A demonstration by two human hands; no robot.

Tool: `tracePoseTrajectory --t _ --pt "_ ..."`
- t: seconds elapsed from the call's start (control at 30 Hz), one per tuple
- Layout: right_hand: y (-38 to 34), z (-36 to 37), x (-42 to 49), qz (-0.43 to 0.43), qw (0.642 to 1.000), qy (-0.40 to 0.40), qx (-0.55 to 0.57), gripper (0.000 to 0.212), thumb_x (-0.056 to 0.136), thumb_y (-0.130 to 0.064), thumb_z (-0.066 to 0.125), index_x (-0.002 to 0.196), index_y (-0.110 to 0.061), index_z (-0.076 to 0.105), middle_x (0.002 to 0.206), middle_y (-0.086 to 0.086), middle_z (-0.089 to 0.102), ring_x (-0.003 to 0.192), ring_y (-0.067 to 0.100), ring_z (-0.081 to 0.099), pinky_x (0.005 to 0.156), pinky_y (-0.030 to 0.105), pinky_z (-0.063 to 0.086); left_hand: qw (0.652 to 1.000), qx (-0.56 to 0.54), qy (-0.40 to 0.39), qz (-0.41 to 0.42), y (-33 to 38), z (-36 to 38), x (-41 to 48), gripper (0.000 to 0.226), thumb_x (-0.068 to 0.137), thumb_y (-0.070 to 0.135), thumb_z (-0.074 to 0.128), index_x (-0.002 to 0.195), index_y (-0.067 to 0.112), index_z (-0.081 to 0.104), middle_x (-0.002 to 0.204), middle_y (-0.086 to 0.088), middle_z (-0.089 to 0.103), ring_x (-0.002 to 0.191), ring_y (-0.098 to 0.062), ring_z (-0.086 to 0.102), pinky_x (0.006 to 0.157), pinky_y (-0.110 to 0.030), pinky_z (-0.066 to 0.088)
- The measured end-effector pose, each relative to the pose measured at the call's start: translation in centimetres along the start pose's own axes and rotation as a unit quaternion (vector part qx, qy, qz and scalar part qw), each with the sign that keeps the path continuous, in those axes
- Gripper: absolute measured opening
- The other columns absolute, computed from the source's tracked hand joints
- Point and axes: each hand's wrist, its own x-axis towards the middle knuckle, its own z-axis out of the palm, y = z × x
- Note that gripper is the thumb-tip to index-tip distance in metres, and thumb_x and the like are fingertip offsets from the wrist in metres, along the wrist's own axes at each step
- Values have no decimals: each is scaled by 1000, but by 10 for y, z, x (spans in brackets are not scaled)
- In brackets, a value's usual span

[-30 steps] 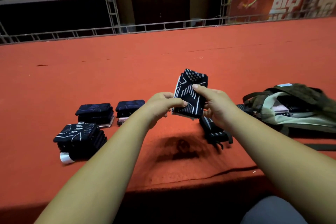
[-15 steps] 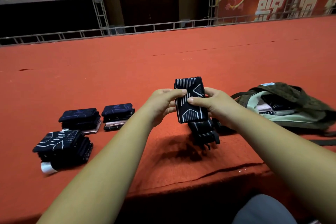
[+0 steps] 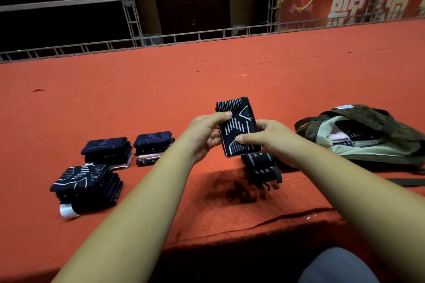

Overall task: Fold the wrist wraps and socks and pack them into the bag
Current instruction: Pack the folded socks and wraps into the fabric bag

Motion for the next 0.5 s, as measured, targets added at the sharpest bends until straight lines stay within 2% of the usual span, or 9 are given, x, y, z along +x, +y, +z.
tracePoseTrajectory --t 0.07,0.17,0.33,0.5 --pt "0 1 -1 -3 1000 1 2 37 85 -21 89 119 -15 75 106 5 82 99 25 80 93 45 61 1000 9 11 0 1 0 0 34 96 32 75 120 8 74 106 -8 80 95 -23 77 91 -43 63" --pt "0 0 -4 -2 1000 -11 13 34 88 -16 86 119 -14 75 107 7 82 100 26 79 96 45 61 999 25 29 1 1 0 1 34 95 32 75 119 8 75 105 -8 78 94 -24 76 99 -50 60" --pt "4 -18 -15 5 999 -14 28 32 91 -11 82 121 -12 74 111 11 81 105 30 78 96 49 61 999 37 11 4 -4 14 10 28 94 28 77 115 9 77 108 -8 80 96 -26 75 100 -48 58" --pt "13 -57 -31 18 999 4 42 34 93 -13 80 125 -9 71 117 15 79 112 36 75 99 51 60 999 42 -19 -2 -15 58 25 29 93 26 78 116 8 77 111 -11 80 94 -27 75 103 -51 56"
